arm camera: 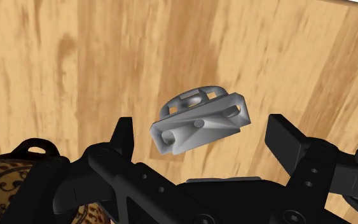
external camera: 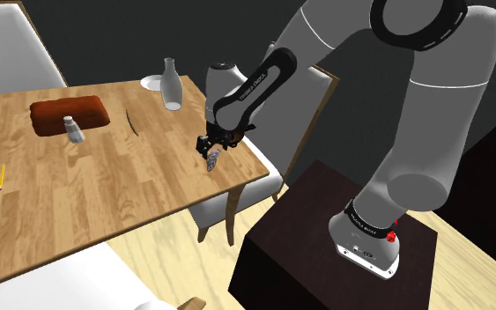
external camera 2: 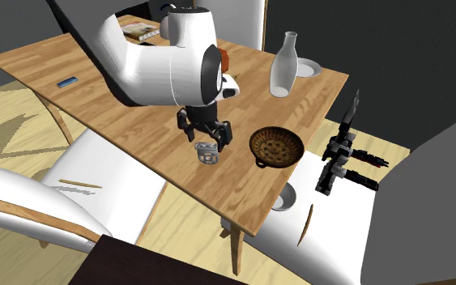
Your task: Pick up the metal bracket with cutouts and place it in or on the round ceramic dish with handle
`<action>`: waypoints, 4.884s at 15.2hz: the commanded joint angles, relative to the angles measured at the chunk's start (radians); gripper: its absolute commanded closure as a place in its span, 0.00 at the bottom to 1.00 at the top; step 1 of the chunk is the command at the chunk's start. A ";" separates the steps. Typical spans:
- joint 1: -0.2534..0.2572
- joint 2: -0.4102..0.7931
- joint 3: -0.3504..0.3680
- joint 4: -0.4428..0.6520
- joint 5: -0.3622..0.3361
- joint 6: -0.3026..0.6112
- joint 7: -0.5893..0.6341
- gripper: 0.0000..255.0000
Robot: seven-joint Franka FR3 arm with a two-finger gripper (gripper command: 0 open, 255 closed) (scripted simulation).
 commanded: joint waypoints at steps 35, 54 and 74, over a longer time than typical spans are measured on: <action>-0.007 -0.087 0.012 0.000 0.020 -0.085 -0.012 1.00; -0.129 -0.077 -0.047 0.220 0.060 -0.292 -0.229 1.00; -0.229 0.170 -0.090 0.461 0.076 -0.286 -0.381 1.00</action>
